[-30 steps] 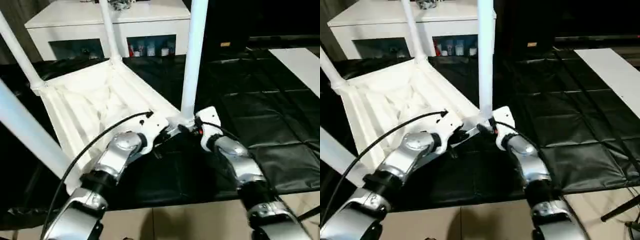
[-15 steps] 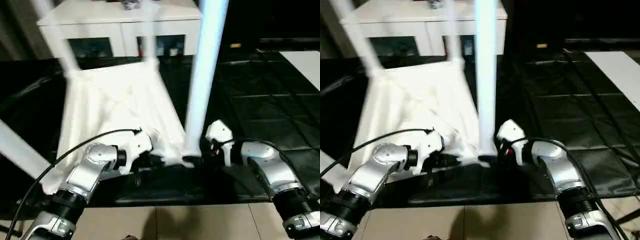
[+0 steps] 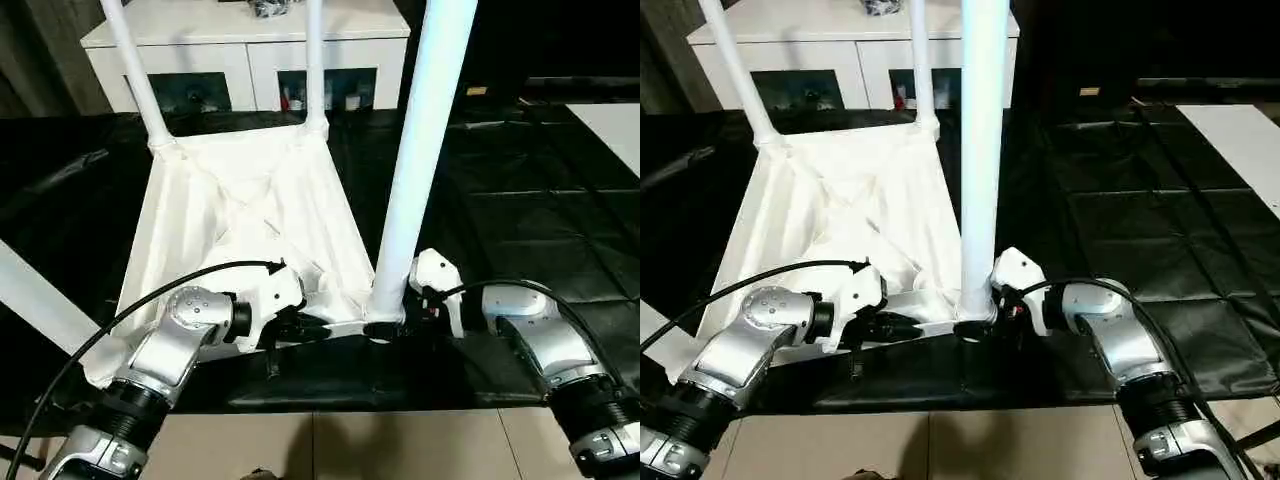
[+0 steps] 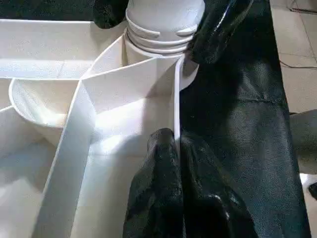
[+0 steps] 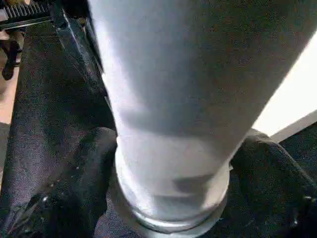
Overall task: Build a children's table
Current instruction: Rotate leg to tighten
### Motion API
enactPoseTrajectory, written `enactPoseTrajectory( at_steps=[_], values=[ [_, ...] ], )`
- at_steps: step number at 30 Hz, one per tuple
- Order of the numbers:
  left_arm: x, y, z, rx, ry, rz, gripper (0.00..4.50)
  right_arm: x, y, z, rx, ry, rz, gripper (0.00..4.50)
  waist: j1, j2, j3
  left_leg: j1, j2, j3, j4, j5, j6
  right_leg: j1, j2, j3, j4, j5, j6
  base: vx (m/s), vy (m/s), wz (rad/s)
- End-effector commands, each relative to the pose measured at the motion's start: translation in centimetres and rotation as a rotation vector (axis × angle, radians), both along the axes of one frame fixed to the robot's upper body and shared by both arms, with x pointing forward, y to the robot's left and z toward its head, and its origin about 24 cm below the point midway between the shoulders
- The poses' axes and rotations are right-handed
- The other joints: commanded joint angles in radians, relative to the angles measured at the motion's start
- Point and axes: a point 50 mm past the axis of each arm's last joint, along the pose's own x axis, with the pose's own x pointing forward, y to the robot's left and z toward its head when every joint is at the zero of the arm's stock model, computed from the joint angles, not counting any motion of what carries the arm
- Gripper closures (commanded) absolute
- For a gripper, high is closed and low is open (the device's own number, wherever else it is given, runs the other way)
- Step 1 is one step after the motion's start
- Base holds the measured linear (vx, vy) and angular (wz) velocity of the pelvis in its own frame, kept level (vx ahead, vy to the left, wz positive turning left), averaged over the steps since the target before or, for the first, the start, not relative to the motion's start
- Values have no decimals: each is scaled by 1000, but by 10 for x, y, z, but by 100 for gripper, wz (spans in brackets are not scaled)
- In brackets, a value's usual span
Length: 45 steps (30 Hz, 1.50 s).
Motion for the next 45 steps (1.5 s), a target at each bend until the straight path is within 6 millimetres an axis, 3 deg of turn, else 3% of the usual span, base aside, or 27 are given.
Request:
enactPoseTrajectory(
  at_steps=[1,5,6,7,16,18,23,26,29,32,37,42,43,45],
  values=[
    [-2,-8,9,-84,-15,-43,450,3,0,6,12,-15,3,109,-5,-24,-62,25,80,-46,-74,-232,61,32,-65,42,-78,-248,-229,0,0,0],
    [-2,-7,9,-83,-11,-45,450,3,-1,7,21,-14,-4,146,-4,-24,-62,24,80,-46,-74,-231,60,33,-66,43,-78,-244,-230,0,0,0],
    [-2,-7,9,-82,-10,-46,450,4,-1,7,24,-12,-7,146,-4,-17,-63,24,80,-47,-74,-227,60,32,-65,43,-76,-236,-231,0,0,0],
    [-2,-7,9,-82,-9,-46,450,4,-1,7,25,-11,-7,154,-5,-21,-63,24,80,-46,-74,-226,61,33,-64,42,-76,-226,-233,0,0,0],
    [-2,-6,8,-77,-1,-47,450,6,-1,4,15,-21,-34,180,-5,-21,-64,24,79,-46,-71,-215,66,35,-64,41,-74,-206,-243,0,0,0],
    [1,-7,7,-69,-6,-14,450,13,1,2,18,-45,-119,180,-6,-21,-64,25,79,-45,-71,-218,65,32,-64,41,-74,-213,-243,0,0,0],
    [18,-19,6,-57,-59,158,450,27,13,-8,-5,-102,-345,181,-34,-24,-59,26,74,-50,-78,-276,19,29,-64,42,-84,-302,-225,0,0,0],
    [28,-27,5,-59,-69,267,450,33,20,-11,28,-96,-488,181,-39,-26,-60,26,73,-51,-78,-268,15,31,-64,43,-84,-293,-215,0,0,0],
    [36,-31,5,-58,-69,359,450,37,23,-14,29,-100,-585,181,-41,-25,-63,25,72,-48,-75,-247,25,31,-63,43,-82,-257,-221,0,0,0],
    [56,-38,5,-31,-94,570,450,47,34,-18,-12,-143,-810,181,-45,-21,-68,24,67,-47,-70,-197,33,32,-62,42,-78,-196,-237,0,0,0],
    [67,-42,6,-12,-143,670,450,52,49,-22,-65,-173,-893,182,-42,-20,-72,21,64,-46,-65,-163,61,38,-63,40,-75,-137,-241,0,0,0],
    [69,-45,8,-10,-169,663,450,51,62,-20,8,-133,-858,182,-41,-21,-69,21,68,-47,-68,-192,68,40,-65,38,-80,-172,-235,0,0,0],
    [69,-45,8,-13,-166,649,450,50,64,-18,53,-120,-828,118,-42,-21,-68,21,68,-48,-69,-199,67,40,-64,38,-80,-179,-232,0,0,0],
    [66,-44,7,-22,-159,613,450,50,62,-15,93,-116,-803,118,-41,-24,-68,21,69,-48,-69,-203,67,41,-65,39,-80,-183,-231,0,0,0]
  ],
)
